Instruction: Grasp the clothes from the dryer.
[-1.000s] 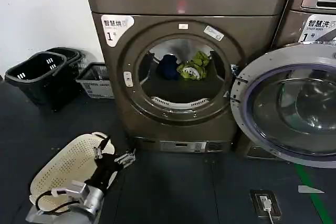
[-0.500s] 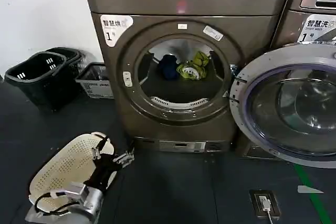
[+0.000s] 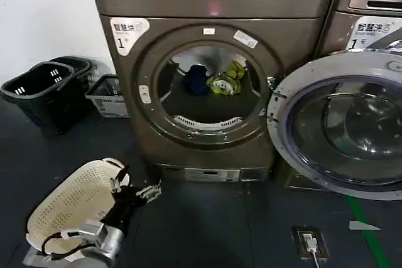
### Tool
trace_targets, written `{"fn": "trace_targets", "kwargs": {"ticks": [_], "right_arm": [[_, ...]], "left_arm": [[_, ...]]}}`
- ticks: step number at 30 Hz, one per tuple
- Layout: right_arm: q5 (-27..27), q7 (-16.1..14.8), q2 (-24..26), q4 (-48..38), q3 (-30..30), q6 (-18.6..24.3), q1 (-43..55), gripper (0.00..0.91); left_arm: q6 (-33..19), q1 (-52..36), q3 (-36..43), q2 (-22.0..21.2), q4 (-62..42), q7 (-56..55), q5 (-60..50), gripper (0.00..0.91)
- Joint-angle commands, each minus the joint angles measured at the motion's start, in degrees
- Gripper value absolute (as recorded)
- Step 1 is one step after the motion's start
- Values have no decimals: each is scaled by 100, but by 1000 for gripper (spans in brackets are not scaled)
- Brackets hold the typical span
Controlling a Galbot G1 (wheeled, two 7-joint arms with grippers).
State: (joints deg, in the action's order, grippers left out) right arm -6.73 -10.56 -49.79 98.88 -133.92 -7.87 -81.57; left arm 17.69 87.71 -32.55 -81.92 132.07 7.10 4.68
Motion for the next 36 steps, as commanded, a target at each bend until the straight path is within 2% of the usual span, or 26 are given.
{"fn": "trace_targets", "kwargs": {"ticks": [1, 36], "right_arm": [[16, 5, -8, -11, 9, 21, 6, 907], [69, -47, -17, -148, 58, 113, 50, 907]], "left_arm": [[17, -5, -7, 24, 6, 1, -106, 907], [142, -25, -24, 1, 99, 9, -38, 907]]}}
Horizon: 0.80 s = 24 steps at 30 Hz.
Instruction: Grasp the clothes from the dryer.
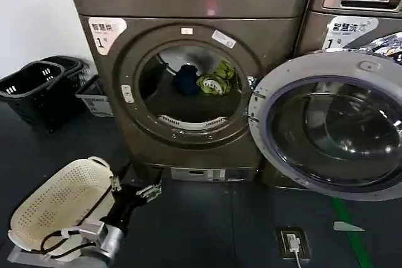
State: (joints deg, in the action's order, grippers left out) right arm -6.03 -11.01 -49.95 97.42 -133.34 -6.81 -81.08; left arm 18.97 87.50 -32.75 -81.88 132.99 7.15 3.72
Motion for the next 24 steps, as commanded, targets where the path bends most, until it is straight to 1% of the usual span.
{"fn": "trace_targets", "kwargs": {"ticks": [1, 11, 13, 16, 24], "right_arm": [[1, -4, -3, 0, -1, 9, 0, 907], [143, 23, 1, 14, -12, 46, -42, 907], [94, -3, 8, -1, -1, 155, -47, 907], [-73, -43, 27, -10, -52, 205, -41, 907], [-150, -76, 82, -31, -116, 244, -69, 907]], "left_arm": [[17, -5, -5, -1, 6, 4, 59, 907], [67, 5, -22, 7, 57, -18, 29, 907], [103, 0, -26, 12, 77, -58, 6, 907], [167, 1, -43, 21, 116, -114, -46, 907], [334, 40, -48, 26, 145, -175, -172, 907]]}}
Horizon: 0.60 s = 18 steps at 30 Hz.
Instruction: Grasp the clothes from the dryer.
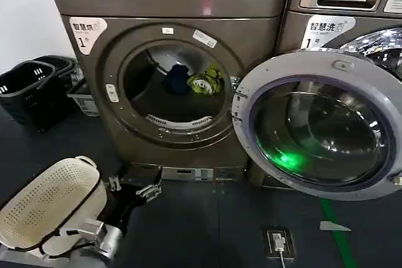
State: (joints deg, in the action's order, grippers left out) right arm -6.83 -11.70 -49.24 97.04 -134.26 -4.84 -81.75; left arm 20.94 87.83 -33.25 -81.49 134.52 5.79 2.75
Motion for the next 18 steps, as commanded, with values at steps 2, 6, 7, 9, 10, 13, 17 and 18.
{"fn": "trace_targets", "kwargs": {"ticks": [2, 6, 7, 9, 10, 13, 17, 18], "right_arm": [[-70, -15, 22, -17, -35, 55, 3, 907], [-71, -13, 36, -35, -16, 66, 45, 907], [-69, -16, 37, -45, 2, 71, 55, 907], [-67, -21, 36, -50, 26, 84, 67, 907], [-66, -23, 37, -55, 31, 90, 72, 907], [-59, -28, 39, -62, 59, 101, 102, 907], [-55, -31, 51, -73, 78, 105, 122, 907], [-53, -32, 51, -75, 77, 108, 124, 907]], "left_arm": [[226, 7, 4, -25, 9, -35, -82, 907], [339, 21, 2, -21, 76, -73, -146, 907], [353, 25, 1, -17, 82, -89, -154, 907], [357, 34, 5, -21, 81, -133, -182, 907], [360, 36, 8, -26, 72, -137, -182, 907], [391, 18, 11, -48, 50, -136, -192, 907], [431, -1, 6, -53, 56, -123, -181, 907], [458, -9, 5, -56, 57, -120, -173, 907]]}}
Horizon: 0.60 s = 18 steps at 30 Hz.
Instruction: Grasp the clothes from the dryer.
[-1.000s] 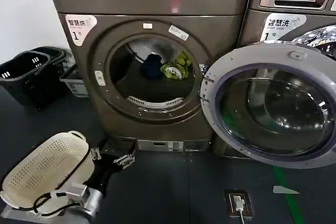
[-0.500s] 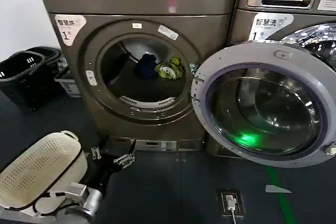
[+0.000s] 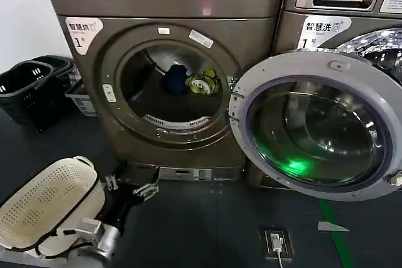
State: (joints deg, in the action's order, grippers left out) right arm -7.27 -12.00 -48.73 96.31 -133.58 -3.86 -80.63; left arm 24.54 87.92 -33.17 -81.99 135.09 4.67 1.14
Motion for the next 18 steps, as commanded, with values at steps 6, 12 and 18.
{"fn": "trace_targets", "kwargs": {"ticks": [6, 12, 18], "right_arm": [[-4, -17, -3, -18, 16, 29, 28, 907], [-4, -49, -11, -19, 3, 77, 19, 907], [-5, -56, -20, -21, -8, 79, 0, 907]], "left_arm": [[135, -58, -2, -4, 9, 57, 47, 907], [115, -91, -2, 2, -30, 93, 52, 907], [127, -121, 0, 0, -40, 92, 87, 907]]}}
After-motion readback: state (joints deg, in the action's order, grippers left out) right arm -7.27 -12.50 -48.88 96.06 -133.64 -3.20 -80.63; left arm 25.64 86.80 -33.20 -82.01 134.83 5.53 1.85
